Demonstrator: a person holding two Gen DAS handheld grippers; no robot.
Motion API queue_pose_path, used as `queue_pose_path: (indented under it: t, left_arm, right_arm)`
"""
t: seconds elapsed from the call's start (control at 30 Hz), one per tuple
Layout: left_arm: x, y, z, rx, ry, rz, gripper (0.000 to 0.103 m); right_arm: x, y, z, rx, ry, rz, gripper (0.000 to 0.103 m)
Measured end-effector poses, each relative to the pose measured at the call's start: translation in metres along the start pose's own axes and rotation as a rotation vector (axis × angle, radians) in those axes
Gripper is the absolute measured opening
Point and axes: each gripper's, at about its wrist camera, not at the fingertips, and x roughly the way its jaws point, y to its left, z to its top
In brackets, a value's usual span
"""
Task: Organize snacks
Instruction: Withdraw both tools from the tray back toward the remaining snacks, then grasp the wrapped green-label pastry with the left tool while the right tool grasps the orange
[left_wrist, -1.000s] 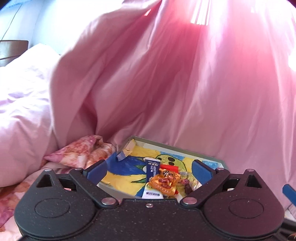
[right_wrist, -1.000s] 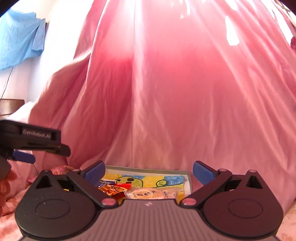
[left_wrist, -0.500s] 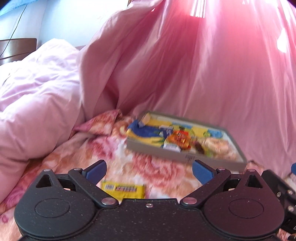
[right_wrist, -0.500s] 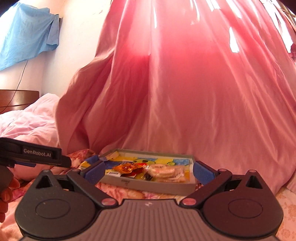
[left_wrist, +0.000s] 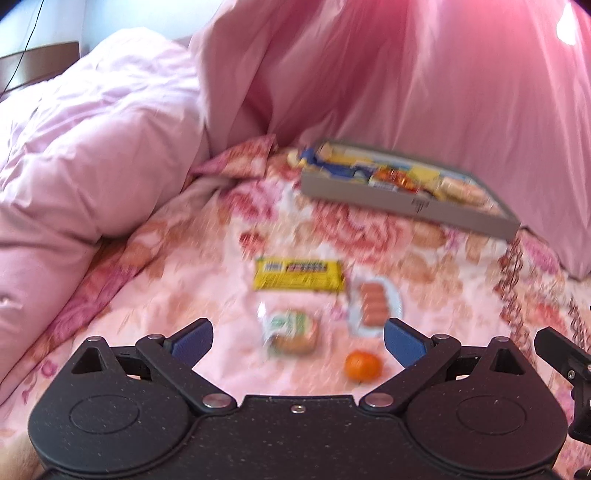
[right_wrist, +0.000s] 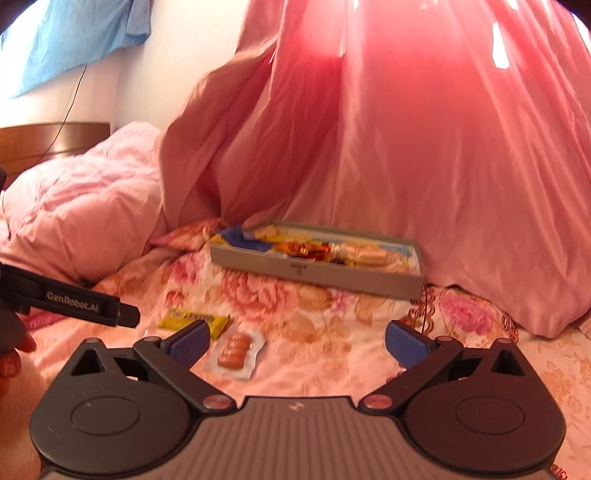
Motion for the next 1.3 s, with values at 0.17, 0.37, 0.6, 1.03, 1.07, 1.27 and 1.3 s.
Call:
queue_pose_path:
  t: [0.17, 0.37, 0.6, 1.03, 1.07, 1.27, 1.3]
  left_arm:
    - [0.005, 0.004, -0.008, 0.023, 0.069, 0.02, 0.099]
    - [0.014, 0.001, -0.011, 0.042, 0.119, 0.038, 0.098]
    - [0.028, 0.001, -0.013, 0.042, 0.18, 0.073, 0.098]
    - [0.049, 0.009, -0.011, -0.006, 0.235, 0.103, 0.097]
    - [0.05, 0.01, -0.011, -0.01, 0.235, 0.103, 0.097]
    - [0.062, 0.014, -0.006, -0.018, 0.232, 0.099, 0.097]
    - [0.064, 0.016, -0.005, -0.026, 0.234, 0.093, 0.097]
  right_arm:
    - [0.004, 0.007, -0.01, 0.002, 0.085, 0.036, 0.103]
    - [0.02, 0.012, -0.026, 0.006, 0.203, 0.084, 0.103]
    - [0.033, 0.014, -0.035, 0.013, 0.272, 0.097, 0.103]
    - [0.053, 0.019, -0.043, 0.016, 0.327, 0.128, 0.103]
    - [0.055, 0.02, -0.044, 0.015, 0.331, 0.13, 0.103]
    - [0.073, 0.024, -0.045, 0.004, 0.354, 0.161, 0.103]
    - [0.076, 0.025, -0.045, -0.003, 0.357, 0.169, 0.103]
